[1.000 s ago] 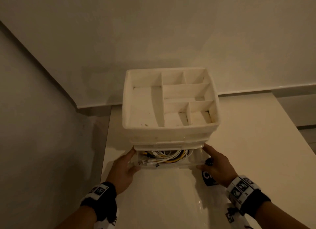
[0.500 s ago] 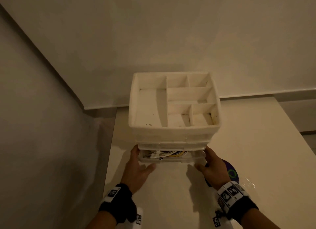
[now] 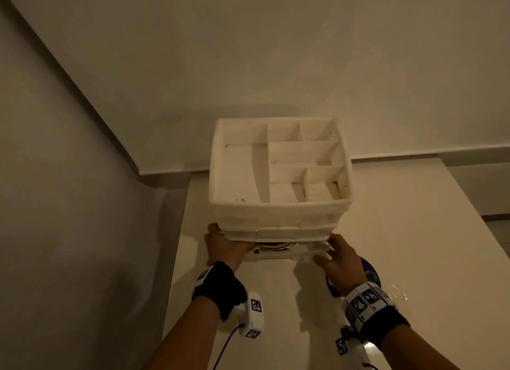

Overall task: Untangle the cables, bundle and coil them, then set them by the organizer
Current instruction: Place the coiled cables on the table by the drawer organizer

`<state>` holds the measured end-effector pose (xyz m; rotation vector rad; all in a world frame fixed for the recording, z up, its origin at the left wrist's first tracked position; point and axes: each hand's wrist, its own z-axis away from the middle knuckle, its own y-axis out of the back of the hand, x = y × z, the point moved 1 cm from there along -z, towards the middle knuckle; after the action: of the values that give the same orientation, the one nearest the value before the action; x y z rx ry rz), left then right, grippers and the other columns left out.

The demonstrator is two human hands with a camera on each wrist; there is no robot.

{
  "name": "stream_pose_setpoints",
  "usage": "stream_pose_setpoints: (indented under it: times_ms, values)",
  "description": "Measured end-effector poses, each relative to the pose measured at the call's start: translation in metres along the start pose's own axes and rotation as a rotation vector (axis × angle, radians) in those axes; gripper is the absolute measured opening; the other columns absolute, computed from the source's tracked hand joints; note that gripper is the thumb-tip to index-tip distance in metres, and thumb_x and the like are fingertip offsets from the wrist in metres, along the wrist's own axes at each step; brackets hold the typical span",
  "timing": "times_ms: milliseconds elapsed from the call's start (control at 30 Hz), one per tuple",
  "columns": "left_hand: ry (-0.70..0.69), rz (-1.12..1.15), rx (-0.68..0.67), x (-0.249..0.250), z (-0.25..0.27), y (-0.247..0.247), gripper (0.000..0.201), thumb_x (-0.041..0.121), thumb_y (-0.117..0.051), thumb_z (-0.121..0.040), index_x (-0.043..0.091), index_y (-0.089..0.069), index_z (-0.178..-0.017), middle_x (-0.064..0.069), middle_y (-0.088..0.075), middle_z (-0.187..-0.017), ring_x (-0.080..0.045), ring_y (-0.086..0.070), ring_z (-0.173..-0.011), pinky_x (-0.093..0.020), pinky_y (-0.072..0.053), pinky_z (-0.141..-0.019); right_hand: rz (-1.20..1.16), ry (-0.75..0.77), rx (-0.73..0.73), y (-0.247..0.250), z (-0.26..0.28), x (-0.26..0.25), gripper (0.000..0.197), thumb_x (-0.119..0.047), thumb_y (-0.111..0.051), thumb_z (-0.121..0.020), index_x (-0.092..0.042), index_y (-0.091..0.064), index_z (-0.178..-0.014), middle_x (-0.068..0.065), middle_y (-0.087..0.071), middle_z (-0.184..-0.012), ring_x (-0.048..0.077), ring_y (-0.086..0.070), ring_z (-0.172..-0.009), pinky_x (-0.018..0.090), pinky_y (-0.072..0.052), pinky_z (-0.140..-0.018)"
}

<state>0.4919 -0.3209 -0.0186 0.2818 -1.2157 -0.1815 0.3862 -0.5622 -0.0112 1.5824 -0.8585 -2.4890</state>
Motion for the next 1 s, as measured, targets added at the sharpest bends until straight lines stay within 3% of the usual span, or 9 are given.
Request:
stream_pose_setpoints:
  times_ms: [67,133,200,267,367,467,633,833,1000]
  values:
    - [-0.049,-0.018,0.001,-0.003,0.000,0.001,0.084,0.042,-0.091,-0.027,0.042,-0.041,-0.094,-0.006,-0.059,-0.111,-0.023,-0.061,-0.098,-0.045,-0.053,-0.090,0.037,-0.006,0.006,-0.002,0.002,-0.002,0.058,-0.009,-0.072,-0.079,-0.018,-0.048,-0.132,0.004,-0.065,-0.120,0.026,-0.061,-0.112,0.038,-0.048,-0.095]
    - [-0.089,0.045,-0.046,0.001,0.006,0.004,0.087,0.042,-0.095,-0.028,0.036,-0.047,-0.100,-0.005,-0.063,-0.109,-0.021,-0.063,-0.098,-0.043,-0.054,-0.087,0.050,0.005,-0.017,-0.002,0.004,-0.003,0.061,-0.009,-0.071,-0.080,-0.020,-0.045,-0.134,0.004,-0.063,-0.124,0.027,-0.060,-0.115,0.042,-0.048,-0.098]
    - [-0.121,0.085,-0.108,0.000,0.011,0.011,0.080,0.027,-0.097,-0.045,0.025,-0.050,-0.110,-0.002,-0.066,-0.110,-0.017,-0.065,-0.101,-0.040,-0.057,-0.084,0.055,0.025,-0.049,0.002,0.005,-0.004,0.065,-0.006,-0.070,-0.081,-0.022,-0.043,-0.137,0.000,-0.060,-0.127,0.025,-0.058,-0.119,0.044,-0.048,-0.101]
    - [-0.141,0.017,-0.197,-0.003,0.020,0.024,0.069,0.009,-0.087,-0.065,0.022,-0.047,-0.120,0.003,-0.062,-0.117,-0.012,-0.060,-0.108,-0.027,-0.054,-0.084,0.091,0.061,-0.074,0.008,0.004,-0.006,0.069,-0.005,-0.070,-0.081,-0.024,-0.040,-0.140,-0.004,-0.059,-0.129,0.021,-0.057,-0.121,0.041,-0.047,-0.101]
    - [-0.207,-0.197,-0.314,-0.016,0.024,0.045,0.078,0.012,-0.083,-0.071,0.025,-0.041,-0.136,0.007,-0.056,-0.126,-0.011,-0.052,-0.116,-0.026,-0.043,-0.095,0.258,0.083,-0.072,0.018,-0.001,-0.014,0.058,-0.012,-0.071,-0.083,-0.021,-0.047,-0.136,0.001,-0.063,-0.127,0.023,-0.057,-0.119,0.031,-0.044,-0.094]
    - [-0.230,-0.341,-0.258,-0.014,0.026,0.043,0.067,0.010,-0.083,-0.072,0.025,-0.049,-0.127,0.013,-0.060,-0.110,0.000,-0.055,-0.098,-0.018,-0.042,-0.086,0.297,0.052,-0.057,0.021,-0.005,-0.020,0.044,-0.013,-0.070,-0.085,-0.017,-0.055,-0.126,0.005,-0.066,-0.122,0.027,-0.059,-0.114,0.024,-0.038,-0.087]
    - [-0.218,-0.385,-0.101,-0.011,0.022,0.029,0.027,0.015,-0.074,-0.083,0.009,-0.062,-0.106,-0.006,-0.070,-0.099,-0.020,-0.063,-0.090,-0.024,-0.046,-0.076,0.291,0.007,0.020,0.015,-0.007,-0.021,0.034,-0.016,-0.067,-0.088,-0.015,-0.059,-0.121,0.007,-0.068,-0.118,0.027,-0.060,-0.112,0.026,-0.041,-0.090]
    - [-0.245,-0.464,-0.003,-0.015,0.017,0.022,0.028,0.028,-0.071,-0.086,0.005,-0.062,-0.099,-0.007,-0.069,-0.088,-0.025,-0.064,-0.083,-0.036,-0.054,-0.072,0.248,-0.031,0.110,0.008,-0.010,-0.027,0.024,-0.021,-0.064,-0.090,-0.015,-0.065,-0.114,0.005,-0.073,-0.109,0.027,-0.064,-0.105,0.031,-0.044,-0.094]
    - [-0.221,-0.472,-0.008,-0.017,0.018,0.021,0.024,0.025,-0.069,-0.088,0.009,-0.060,-0.103,-0.005,-0.069,-0.092,-0.026,-0.065,-0.087,-0.035,-0.054,-0.074,0.220,-0.065,0.097,0.008,-0.008,-0.033,0.024,-0.018,-0.062,-0.091,-0.012,-0.065,-0.114,0.009,-0.072,-0.107,0.029,-0.064,-0.101,0.028,-0.044,-0.088]
